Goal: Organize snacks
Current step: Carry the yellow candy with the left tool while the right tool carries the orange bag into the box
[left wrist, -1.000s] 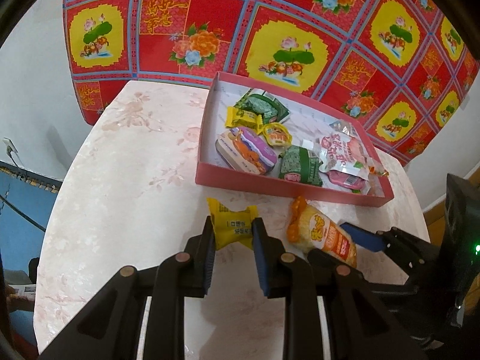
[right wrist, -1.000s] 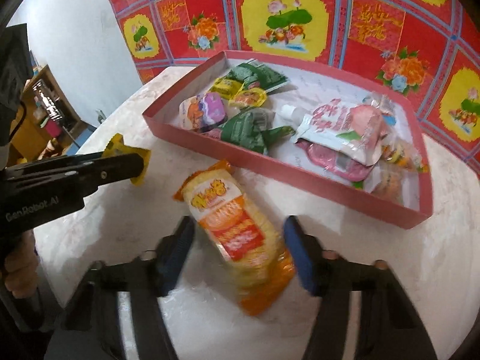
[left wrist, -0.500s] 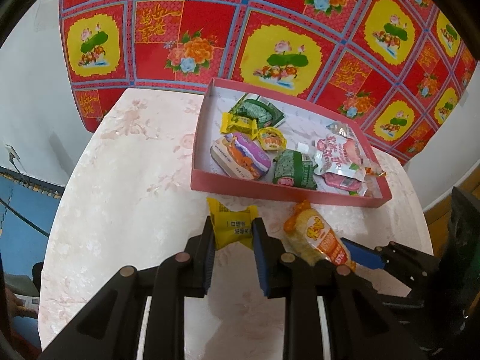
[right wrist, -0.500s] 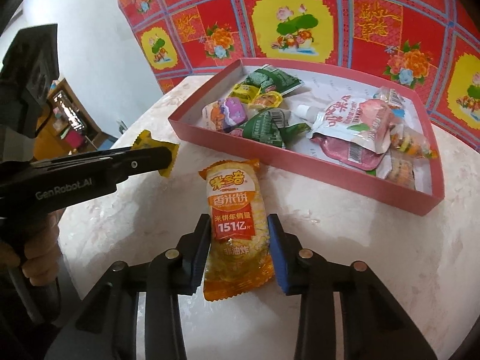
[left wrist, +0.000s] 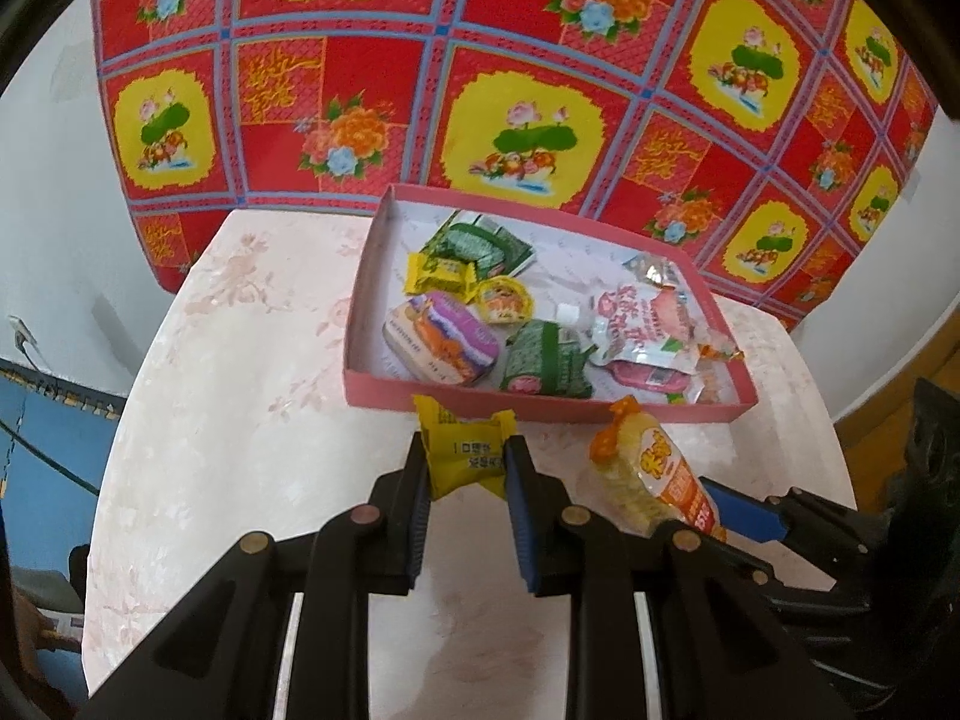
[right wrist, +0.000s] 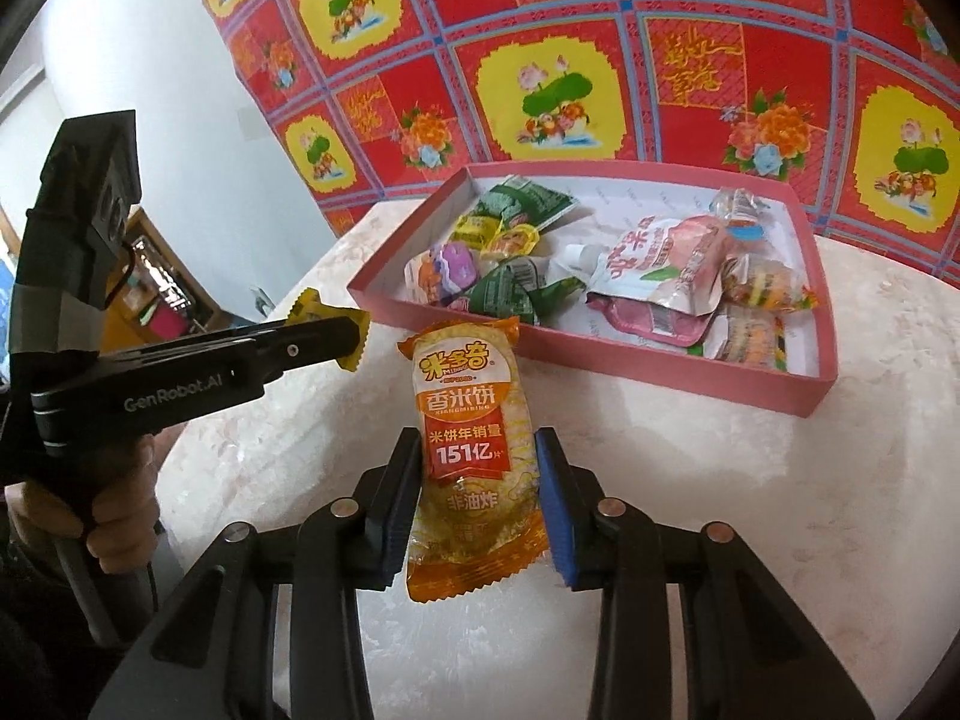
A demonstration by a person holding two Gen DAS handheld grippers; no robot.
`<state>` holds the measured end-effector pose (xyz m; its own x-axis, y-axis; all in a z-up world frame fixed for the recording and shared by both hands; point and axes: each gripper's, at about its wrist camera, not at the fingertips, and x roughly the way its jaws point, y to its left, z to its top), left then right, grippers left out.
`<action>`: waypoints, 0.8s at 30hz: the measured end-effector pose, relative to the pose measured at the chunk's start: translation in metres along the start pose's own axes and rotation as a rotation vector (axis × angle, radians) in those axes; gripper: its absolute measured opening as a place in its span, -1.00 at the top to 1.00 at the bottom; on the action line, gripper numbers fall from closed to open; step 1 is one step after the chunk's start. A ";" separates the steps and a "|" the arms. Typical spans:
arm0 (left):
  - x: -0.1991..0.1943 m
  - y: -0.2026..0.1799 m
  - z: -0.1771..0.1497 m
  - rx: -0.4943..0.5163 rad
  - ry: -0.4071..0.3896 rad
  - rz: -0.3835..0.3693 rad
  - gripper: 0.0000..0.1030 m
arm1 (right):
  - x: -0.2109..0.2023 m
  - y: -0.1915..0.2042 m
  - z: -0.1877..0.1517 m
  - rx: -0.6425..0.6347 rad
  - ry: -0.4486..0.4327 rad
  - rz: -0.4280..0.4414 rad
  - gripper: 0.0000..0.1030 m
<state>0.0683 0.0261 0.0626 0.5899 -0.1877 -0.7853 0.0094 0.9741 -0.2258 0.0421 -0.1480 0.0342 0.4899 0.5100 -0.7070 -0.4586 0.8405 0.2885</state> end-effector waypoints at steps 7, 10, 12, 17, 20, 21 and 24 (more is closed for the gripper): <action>0.003 -0.012 0.011 0.022 -0.009 -0.010 0.52 | -0.009 -0.006 0.005 0.012 -0.028 -0.002 0.26; 0.005 -0.018 0.017 0.036 -0.018 -0.015 0.52 | -0.011 -0.012 0.011 0.027 -0.039 -0.005 0.26; 0.007 -0.021 0.021 0.042 -0.022 -0.016 0.52 | -0.013 -0.016 0.016 0.033 -0.049 -0.009 0.26; 0.013 -0.030 0.034 0.057 -0.031 -0.024 0.52 | -0.015 -0.023 0.028 0.040 -0.070 -0.022 0.26; 0.017 -0.034 0.042 0.061 -0.036 -0.026 0.52 | -0.015 -0.028 0.035 0.050 -0.080 -0.031 0.26; 0.018 -0.035 0.044 0.062 -0.036 -0.027 0.52 | -0.015 -0.030 0.037 0.054 -0.082 -0.033 0.26; 0.023 -0.038 0.051 0.071 -0.040 -0.030 0.52 | -0.013 -0.037 0.044 0.068 -0.089 -0.044 0.26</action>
<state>0.1222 -0.0090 0.0826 0.6202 -0.2128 -0.7550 0.0836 0.9749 -0.2061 0.0853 -0.1783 0.0615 0.5734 0.4842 -0.6609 -0.3854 0.8712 0.3039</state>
